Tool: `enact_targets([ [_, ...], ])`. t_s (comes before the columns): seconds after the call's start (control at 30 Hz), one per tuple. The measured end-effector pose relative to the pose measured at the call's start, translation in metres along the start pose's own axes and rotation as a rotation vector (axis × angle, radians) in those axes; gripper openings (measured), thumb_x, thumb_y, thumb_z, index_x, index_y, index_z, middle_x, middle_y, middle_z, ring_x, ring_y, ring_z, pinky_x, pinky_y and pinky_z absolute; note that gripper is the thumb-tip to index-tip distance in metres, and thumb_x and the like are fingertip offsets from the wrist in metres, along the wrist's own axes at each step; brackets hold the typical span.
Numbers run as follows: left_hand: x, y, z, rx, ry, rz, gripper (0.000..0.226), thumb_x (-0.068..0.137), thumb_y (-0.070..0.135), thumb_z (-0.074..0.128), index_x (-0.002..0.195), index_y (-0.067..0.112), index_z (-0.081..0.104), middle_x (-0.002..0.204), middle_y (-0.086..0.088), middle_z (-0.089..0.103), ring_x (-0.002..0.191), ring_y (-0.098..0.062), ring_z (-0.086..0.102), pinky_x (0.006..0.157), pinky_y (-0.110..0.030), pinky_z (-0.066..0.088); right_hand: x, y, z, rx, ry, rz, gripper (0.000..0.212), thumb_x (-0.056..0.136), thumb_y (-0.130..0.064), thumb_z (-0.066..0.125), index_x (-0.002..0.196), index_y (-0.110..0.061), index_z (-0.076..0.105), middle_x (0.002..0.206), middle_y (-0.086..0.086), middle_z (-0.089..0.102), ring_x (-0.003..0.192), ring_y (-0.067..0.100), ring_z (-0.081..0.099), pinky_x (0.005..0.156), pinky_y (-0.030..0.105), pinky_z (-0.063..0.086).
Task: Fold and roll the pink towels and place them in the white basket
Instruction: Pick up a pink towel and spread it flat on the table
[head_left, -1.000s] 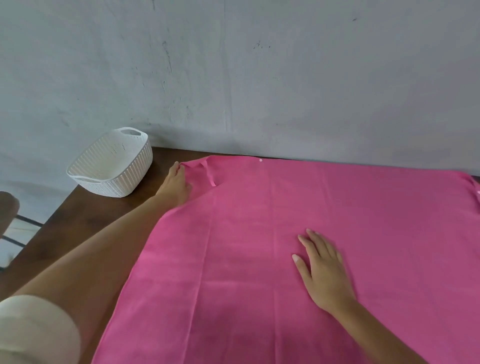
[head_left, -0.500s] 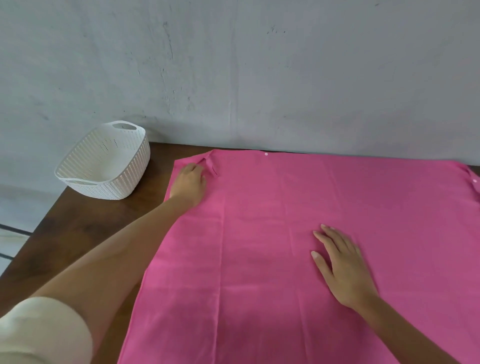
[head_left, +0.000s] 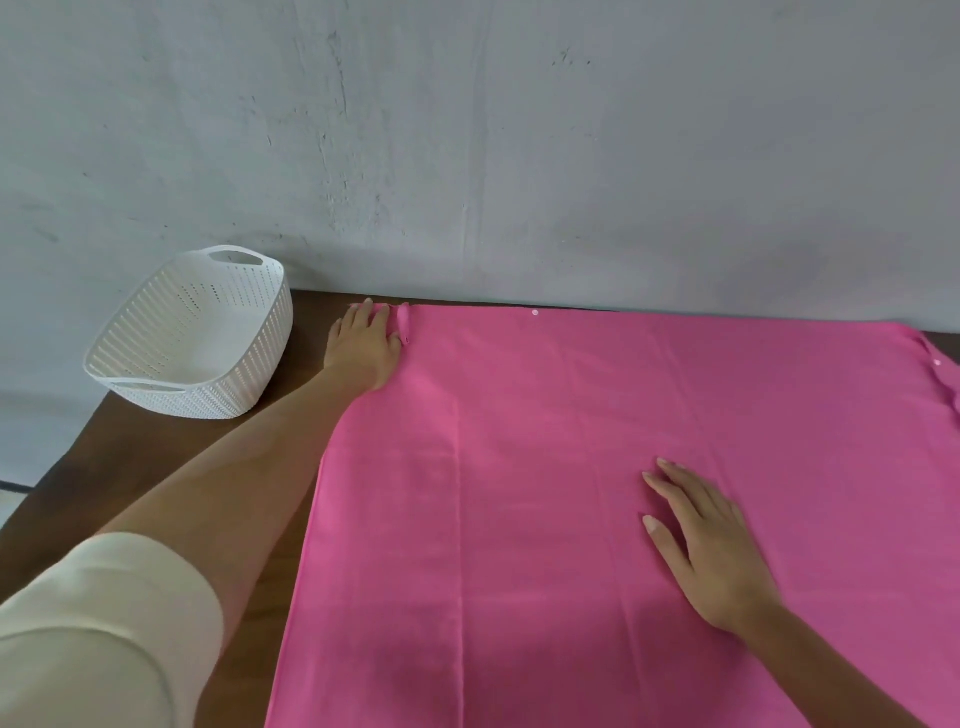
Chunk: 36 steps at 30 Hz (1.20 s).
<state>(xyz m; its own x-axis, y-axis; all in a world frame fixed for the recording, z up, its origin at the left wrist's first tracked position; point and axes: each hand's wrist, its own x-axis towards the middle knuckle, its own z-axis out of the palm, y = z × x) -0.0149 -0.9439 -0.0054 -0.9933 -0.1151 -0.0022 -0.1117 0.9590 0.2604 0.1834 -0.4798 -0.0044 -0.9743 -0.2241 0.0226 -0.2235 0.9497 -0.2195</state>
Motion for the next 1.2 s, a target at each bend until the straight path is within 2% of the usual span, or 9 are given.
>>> enact_targets([
  [0.1, 0.001, 0.001, 0.003, 0.060, 0.009, -0.015, 0.060, 0.105, 0.038, 0.028, 0.160, 0.016, 0.019, 0.168, -0.010, 0.014, 0.156, -0.028, 0.008, 0.126, -0.048, 0.009, 0.000, -0.002, -0.001, -0.011, -0.012, 0.003, 0.063, 0.100, -0.061, 0.021, 0.154, -0.032, 0.037, 0.164, -0.017, 0.021, 0.152, 0.006, 0.018, 0.123, 0.035, 0.018],
  [0.2, 0.006, 0.000, 0.001, 0.082, 0.012, -0.023, 0.060, 0.105, 0.040, 0.025, 0.160, 0.017, 0.020, 0.168, -0.012, 0.016, 0.156, -0.029, 0.009, 0.126, -0.047, 0.007, 0.000, -0.004, -0.002, -0.018, -0.040, 0.015, 0.063, 0.099, -0.062, 0.017, 0.156, -0.037, 0.029, 0.165, -0.021, 0.014, 0.152, 0.001, 0.008, 0.123, 0.030, 0.009],
  [0.4, 0.020, -0.006, 0.001, 0.088, 0.055, 0.010, 0.058, 0.104, 0.040, 0.033, 0.156, 0.014, 0.033, 0.153, -0.019, 0.030, 0.147, -0.034, 0.023, 0.124, -0.049, 0.010, 0.005, -0.009, -0.001, -0.045, -0.067, 0.055, 0.069, 0.097, -0.064, 0.009, 0.159, -0.036, 0.020, 0.167, -0.019, 0.005, 0.153, 0.000, -0.005, 0.123, 0.028, 0.001],
  [0.57, 0.009, 0.004, -0.006, 0.045, 0.094, -0.004, 0.052, 0.103, 0.035, 0.038, 0.149, 0.011, 0.044, 0.146, -0.021, 0.041, 0.140, -0.037, 0.035, 0.122, -0.050, 0.018, -0.001, -0.016, 0.003, -0.013, -0.032, 0.122, 0.070, 0.096, -0.066, 0.009, 0.158, -0.035, 0.022, 0.167, -0.014, 0.008, 0.154, 0.005, -0.001, 0.126, 0.034, 0.007],
  [0.73, -0.050, 0.030, -0.009, 0.001, 0.168, 0.023, 0.046, 0.099, 0.030, 0.048, 0.135, 0.001, 0.052, 0.136, -0.024, 0.051, 0.128, -0.041, 0.047, 0.115, -0.052, 0.030, -0.012, -0.013, 0.001, 0.023, -0.039, 0.121, 0.075, 0.093, -0.071, 0.006, 0.158, -0.037, 0.021, 0.166, -0.015, 0.009, 0.154, 0.006, 0.000, 0.126, 0.036, 0.009],
  [0.83, -0.098, 0.043, -0.005, 0.016, 0.178, 0.055, 0.049, 0.096, 0.027, 0.056, 0.136, -0.001, 0.053, 0.140, -0.026, 0.050, 0.132, -0.042, 0.045, 0.118, -0.052, 0.027, -0.024, -0.008, 0.000, 0.049, -0.032, 0.118, 0.076, 0.092, -0.072, 0.006, 0.157, -0.037, 0.022, 0.166, -0.015, 0.013, 0.154, 0.006, 0.002, 0.126, 0.037, 0.009],
  [1.03, -0.184, 0.080, 0.010, -0.046, 0.134, 0.162, 0.048, 0.100, 0.035, 0.049, 0.145, 0.020, 0.053, 0.153, -0.012, 0.046, 0.143, -0.034, 0.038, 0.120, -0.052, 0.026, -0.062, 0.013, -0.009, 0.091, -0.002, 0.086, 0.075, 0.094, -0.070, 0.012, 0.155, -0.032, 0.034, 0.163, -0.012, 0.024, 0.153, 0.011, 0.013, 0.124, 0.035, 0.012],
  [1.13, -0.217, 0.110, 0.017, -0.085, 0.124, 0.187, 0.053, 0.097, 0.043, 0.039, 0.142, 0.021, 0.056, 0.150, -0.009, 0.048, 0.142, -0.032, 0.040, 0.119, -0.051, 0.029, -0.082, 0.026, -0.015, 0.110, 0.022, 0.064, 0.070, 0.097, -0.067, 0.016, 0.152, -0.030, 0.040, 0.160, -0.013, 0.031, 0.150, 0.011, 0.023, 0.123, 0.034, 0.016],
  [1.2, -0.235, 0.132, 0.022, -0.097, 0.100, 0.188, 0.047, 0.101, 0.039, 0.047, 0.144, 0.021, 0.053, 0.153, -0.008, 0.045, 0.145, -0.029, 0.036, 0.122, -0.049, 0.025, -0.096, 0.037, -0.017, 0.130, 0.032, 0.067, 0.069, 0.097, -0.066, 0.018, 0.150, -0.029, 0.043, 0.158, -0.012, 0.036, 0.147, 0.012, 0.029, 0.122, 0.035, 0.021],
])
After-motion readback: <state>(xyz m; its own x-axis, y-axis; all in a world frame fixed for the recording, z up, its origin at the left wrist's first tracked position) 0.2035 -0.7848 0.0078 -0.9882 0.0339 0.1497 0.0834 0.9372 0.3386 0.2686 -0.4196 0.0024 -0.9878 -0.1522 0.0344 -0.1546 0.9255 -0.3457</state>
